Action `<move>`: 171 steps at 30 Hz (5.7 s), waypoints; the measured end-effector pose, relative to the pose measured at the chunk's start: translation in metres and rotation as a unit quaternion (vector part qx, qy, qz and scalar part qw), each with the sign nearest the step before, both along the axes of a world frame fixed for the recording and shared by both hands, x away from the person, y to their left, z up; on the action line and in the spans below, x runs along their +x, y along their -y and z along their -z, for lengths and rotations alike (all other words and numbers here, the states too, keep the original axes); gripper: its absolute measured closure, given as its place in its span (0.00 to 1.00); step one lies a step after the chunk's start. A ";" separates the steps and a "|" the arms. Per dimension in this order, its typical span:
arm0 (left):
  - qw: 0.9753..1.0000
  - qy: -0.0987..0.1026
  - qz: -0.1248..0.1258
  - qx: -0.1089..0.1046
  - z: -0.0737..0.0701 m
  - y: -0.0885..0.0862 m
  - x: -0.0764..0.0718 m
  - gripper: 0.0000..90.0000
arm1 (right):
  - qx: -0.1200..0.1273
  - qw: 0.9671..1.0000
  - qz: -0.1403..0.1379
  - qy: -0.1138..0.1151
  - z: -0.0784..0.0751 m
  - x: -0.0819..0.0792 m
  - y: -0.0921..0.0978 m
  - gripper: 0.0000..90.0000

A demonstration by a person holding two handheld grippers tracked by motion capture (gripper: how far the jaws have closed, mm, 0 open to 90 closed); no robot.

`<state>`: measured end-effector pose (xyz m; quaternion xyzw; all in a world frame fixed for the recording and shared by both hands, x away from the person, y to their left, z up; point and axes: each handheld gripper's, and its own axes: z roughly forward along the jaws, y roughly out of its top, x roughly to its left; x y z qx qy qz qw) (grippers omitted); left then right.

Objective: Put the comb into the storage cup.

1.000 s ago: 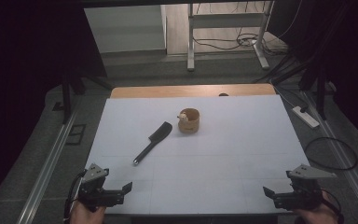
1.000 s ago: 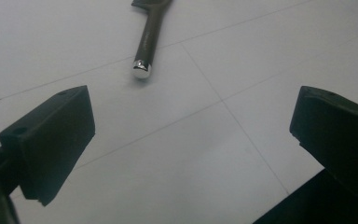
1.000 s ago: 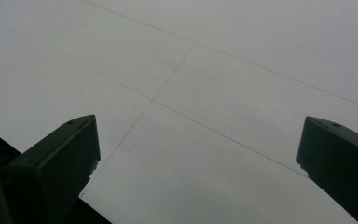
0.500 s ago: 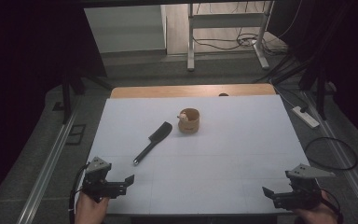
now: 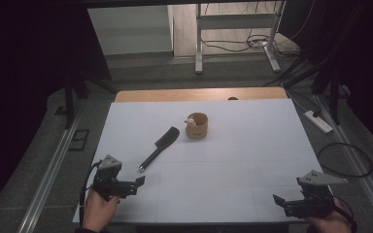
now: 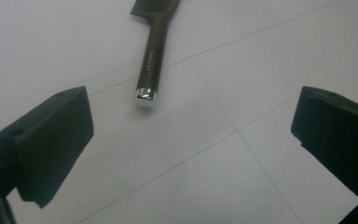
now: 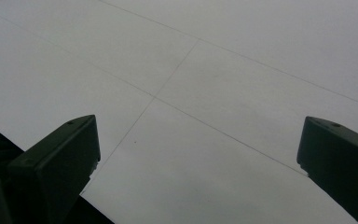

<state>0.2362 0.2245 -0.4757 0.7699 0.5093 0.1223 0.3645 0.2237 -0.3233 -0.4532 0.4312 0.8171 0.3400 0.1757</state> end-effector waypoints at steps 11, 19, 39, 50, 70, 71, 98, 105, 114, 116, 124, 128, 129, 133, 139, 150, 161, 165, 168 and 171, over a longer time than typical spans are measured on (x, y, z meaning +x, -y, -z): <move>1.000 -0.010 0.002 0.015 -0.002 0.002 0.017 0.00 | 0.000 1.000 0.002 0.001 0.000 0.000 0.000 0.00; 1.000 -0.021 0.007 0.013 -0.004 0.004 0.030 0.00 | -0.001 1.000 0.002 0.000 0.000 0.000 0.000 0.00; 0.999 -0.028 0.009 0.012 -0.011 0.006 0.066 0.00 | -0.005 1.000 0.002 -0.001 0.000 0.000 -0.001 0.00; 0.999 -0.036 0.017 0.015 -0.011 0.005 0.083 0.00 | -0.006 1.000 0.001 -0.002 0.001 0.001 -0.001 0.00; 0.998 -0.042 0.027 0.028 -0.012 0.011 0.114 0.00 | -0.008 1.000 0.001 -0.006 0.001 0.002 -0.002 0.00; 0.998 -0.045 0.030 0.028 -0.011 0.013 0.117 0.00 | -0.008 1.000 0.001 -0.005 0.001 0.002 -0.002 0.00; 0.995 -0.074 0.037 0.049 -0.005 0.020 0.132 0.79 | -0.015 1.000 -0.005 -0.005 0.002 0.001 -0.003 0.00; 0.995 -0.083 0.027 0.048 0.000 0.015 0.129 0.98 | -0.016 1.000 -0.006 -0.006 0.002 0.001 -0.003 0.00; 0.992 -0.109 0.024 0.067 0.021 0.012 0.129 0.98 | -0.018 1.000 -0.007 -0.007 0.002 0.001 -0.004 0.00; 0.991 -0.111 0.027 0.072 0.022 0.012 0.129 0.98 | -0.018 1.000 -0.007 -0.007 0.002 0.001 -0.004 0.00; 0.987 -0.136 0.028 0.085 0.036 0.011 0.129 0.98 | -0.019 1.000 -0.009 -0.008 0.002 0.001 -0.004 0.00; 0.986 -0.143 0.032 0.084 0.039 0.011 0.128 0.98 | -0.020 1.000 -0.009 -0.008 0.002 0.001 -0.004 0.00; 0.985 -0.144 0.032 0.084 0.039 0.012 0.128 0.98 | -0.020 1.000 -0.009 -0.008 0.002 0.001 -0.004 0.00; 0.985 -0.150 0.034 0.084 0.040 0.015 0.126 0.98 | -0.021 1.000 -0.010 -0.008 0.002 0.001 -0.005 0.00; 0.983 -0.156 0.036 0.085 0.041 0.020 0.123 0.98 | -0.024 1.000 -0.012 -0.007 0.002 0.001 -0.005 0.00; 0.983 -0.160 0.040 0.086 0.040 0.030 0.121 0.98 | -0.027 1.000 -0.012 -0.009 0.002 0.001 -0.006 0.00; 0.990 -0.129 0.015 0.064 0.022 0.024 0.113 0.90 | -0.027 1.000 -0.012 -0.009 0.002 0.001 -0.006 0.00; 0.990 -0.127 0.010 0.064 0.020 0.025 0.111 0.79 | -0.027 1.000 -0.012 -0.008 0.002 0.001 -0.006 0.00; 0.990 -0.123 0.008 0.064 0.017 0.026 0.110 0.68 | -0.027 1.000 -0.012 -0.008 0.002 0.001 -0.006 0.00; 0.991 -0.118 0.006 0.063 0.014 0.027 0.110 0.54 | -0.027 1.000 -0.012 -0.008 0.002 0.001 -0.006 0.00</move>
